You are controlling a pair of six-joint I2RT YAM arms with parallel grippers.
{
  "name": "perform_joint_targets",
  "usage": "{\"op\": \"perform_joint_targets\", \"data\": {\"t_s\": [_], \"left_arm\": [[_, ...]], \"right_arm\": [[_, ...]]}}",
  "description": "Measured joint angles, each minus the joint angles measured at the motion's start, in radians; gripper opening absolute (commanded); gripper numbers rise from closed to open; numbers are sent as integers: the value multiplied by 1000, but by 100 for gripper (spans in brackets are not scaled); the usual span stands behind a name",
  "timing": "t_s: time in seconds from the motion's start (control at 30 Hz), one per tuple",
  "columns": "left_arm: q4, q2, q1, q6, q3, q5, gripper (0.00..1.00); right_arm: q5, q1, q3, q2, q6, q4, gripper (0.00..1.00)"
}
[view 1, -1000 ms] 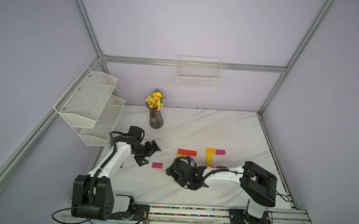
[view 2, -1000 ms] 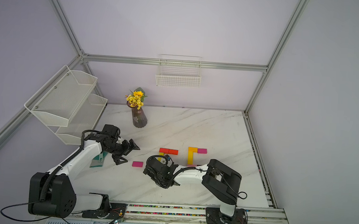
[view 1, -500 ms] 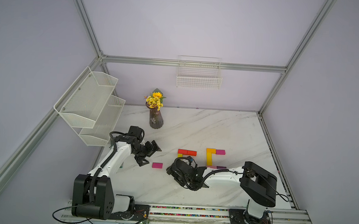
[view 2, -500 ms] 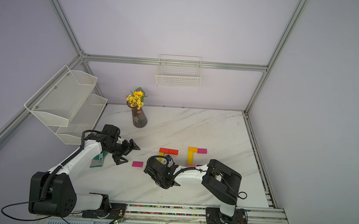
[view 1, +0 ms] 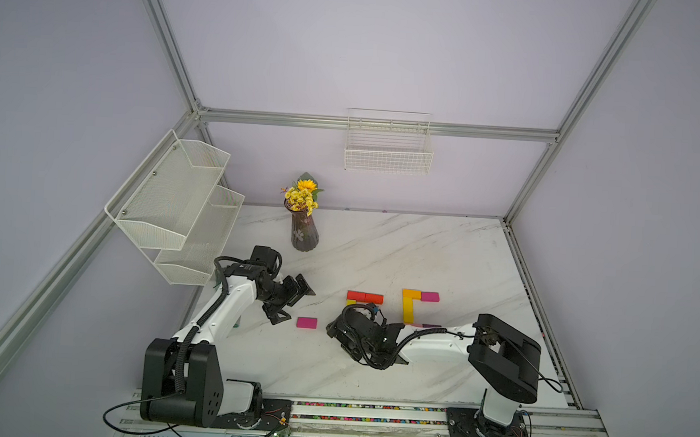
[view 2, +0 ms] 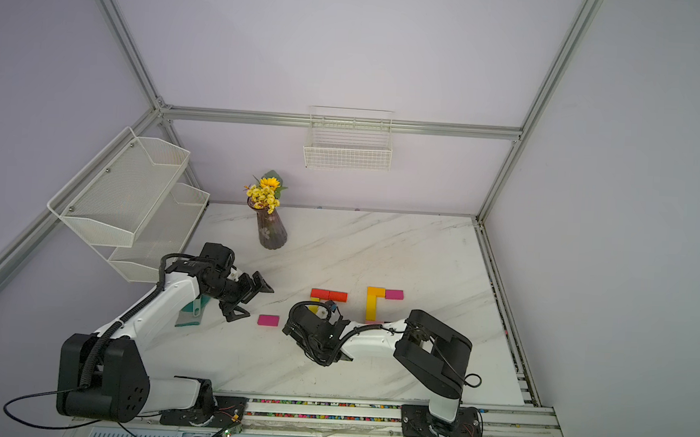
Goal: Assemble the letter c with building blocks
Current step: Assemble the building block at the center of the board.
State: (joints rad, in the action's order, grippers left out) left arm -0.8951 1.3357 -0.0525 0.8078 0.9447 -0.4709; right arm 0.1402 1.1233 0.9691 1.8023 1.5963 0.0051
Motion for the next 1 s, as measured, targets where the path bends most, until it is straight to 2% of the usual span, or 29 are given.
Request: {"op": "perform_joint_targets", "data": {"t_s": [0.47, 1.0], "left_arm": [[0, 0, 0, 0, 0, -6, 100], [15, 0, 1, 1, 0, -23, 100]], "right_arm": [[-11, -13, -5, -2, -4, 9, 82], [-65, -24, -90, -69, -11, 27, 82]]}}
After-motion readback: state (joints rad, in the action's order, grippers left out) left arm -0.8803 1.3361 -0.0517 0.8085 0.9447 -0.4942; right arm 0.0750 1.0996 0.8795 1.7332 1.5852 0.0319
